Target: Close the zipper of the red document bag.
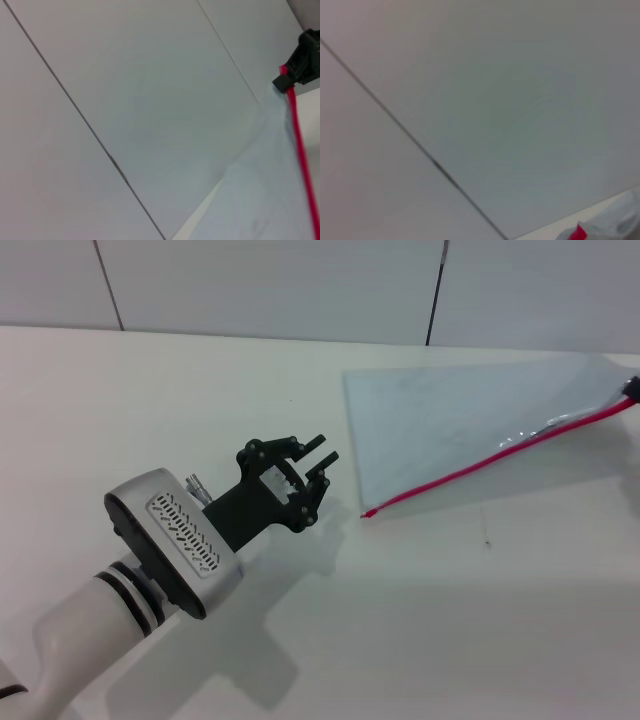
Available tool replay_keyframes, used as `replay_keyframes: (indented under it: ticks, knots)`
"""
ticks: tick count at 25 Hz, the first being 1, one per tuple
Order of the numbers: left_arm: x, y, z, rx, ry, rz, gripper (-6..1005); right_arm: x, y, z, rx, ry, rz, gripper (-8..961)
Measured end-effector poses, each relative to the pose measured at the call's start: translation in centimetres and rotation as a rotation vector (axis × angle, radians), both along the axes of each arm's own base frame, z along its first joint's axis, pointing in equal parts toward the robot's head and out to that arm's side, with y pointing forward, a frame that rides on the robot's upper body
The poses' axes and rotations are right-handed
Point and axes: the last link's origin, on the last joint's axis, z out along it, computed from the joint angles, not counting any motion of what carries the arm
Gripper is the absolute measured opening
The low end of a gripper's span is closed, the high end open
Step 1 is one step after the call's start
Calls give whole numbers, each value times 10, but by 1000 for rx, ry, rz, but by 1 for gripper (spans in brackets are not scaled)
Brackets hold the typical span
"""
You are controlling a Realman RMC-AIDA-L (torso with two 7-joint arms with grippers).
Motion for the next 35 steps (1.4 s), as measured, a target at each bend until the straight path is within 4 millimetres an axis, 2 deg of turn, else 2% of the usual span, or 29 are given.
replay_keyframes:
  ticks: [7, 12, 16, 21, 23, 27, 32, 35]
  knots:
    - [1, -2, 4, 15, -32, -6, 193, 8, -3, 4, 19, 0, -29, 115]
    - [2, -1, 7, 24, -59, -5, 416, 7, -1, 4, 19, -12, -31, 118]
    - [-2, 1, 13, 61, -88, 27, 496, 10, -3, 10, 54, -28, -29, 120]
    - [-7, 2, 27, 138, -144, 53, 495, 19, -16, 21, 161, -25, -11, 356]
    - [-9, 3, 34, 169, -177, 68, 495, 19, -24, 24, 219, -19, 24, 395]
    - [-17, 6, 52, 218, -275, 105, 495, 4, -38, 21, 334, -43, 167, 473]
    - [-25, 0, 78, 242, -469, 108, 494, -16, -43, 9, 397, -120, 312, 570]
    - [-29, -3, 91, 259, -544, 95, 494, -24, -44, 0, 425, -172, 361, 660]
